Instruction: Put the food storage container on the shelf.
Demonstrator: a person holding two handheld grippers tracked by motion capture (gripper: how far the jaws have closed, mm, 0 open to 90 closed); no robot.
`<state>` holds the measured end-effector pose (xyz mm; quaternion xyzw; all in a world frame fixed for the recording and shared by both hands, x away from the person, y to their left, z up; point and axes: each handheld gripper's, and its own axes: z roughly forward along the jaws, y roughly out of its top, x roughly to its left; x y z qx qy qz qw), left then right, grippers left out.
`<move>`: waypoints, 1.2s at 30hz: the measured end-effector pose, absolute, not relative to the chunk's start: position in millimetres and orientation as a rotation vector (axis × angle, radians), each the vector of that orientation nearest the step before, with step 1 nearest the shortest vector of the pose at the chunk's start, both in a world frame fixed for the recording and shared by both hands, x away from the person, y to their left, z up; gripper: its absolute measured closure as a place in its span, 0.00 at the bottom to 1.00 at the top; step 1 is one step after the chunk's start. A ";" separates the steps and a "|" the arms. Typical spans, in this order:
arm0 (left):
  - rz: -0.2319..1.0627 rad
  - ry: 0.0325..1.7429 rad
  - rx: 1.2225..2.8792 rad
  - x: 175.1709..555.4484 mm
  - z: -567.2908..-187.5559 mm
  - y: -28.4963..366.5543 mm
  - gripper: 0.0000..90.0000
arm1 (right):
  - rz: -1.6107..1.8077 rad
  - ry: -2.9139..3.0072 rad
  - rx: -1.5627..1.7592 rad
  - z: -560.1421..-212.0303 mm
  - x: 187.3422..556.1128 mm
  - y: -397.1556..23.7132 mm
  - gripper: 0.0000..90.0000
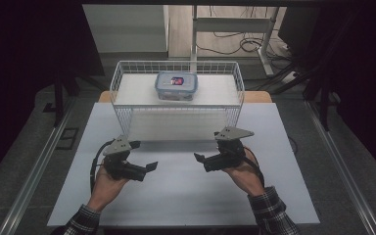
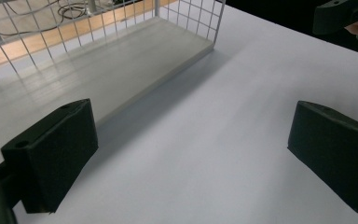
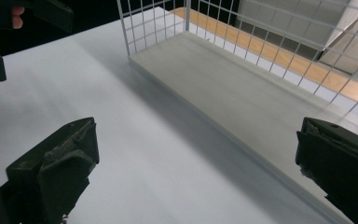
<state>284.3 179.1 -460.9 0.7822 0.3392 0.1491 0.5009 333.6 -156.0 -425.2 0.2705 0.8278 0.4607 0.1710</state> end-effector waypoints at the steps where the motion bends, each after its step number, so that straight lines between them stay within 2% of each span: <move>1: 0.361 0.820 1.891 284.3 -460.9 179.1 0.01 | 1.308 2.351 0.768 -425.2 333.6 -156.0 0.00; 29: 0.458 0.907 1.917 246.3 -496.7 204.4 0.00 | 1.258 2.317 0.862 -461.4 302.9 -192.5 0.00; 36: 0.515 0.936 1.947 236.3 -504.3 215.2 0.00 | 1.207 2.317 0.870 -472.6 294.2 -201.8 0.00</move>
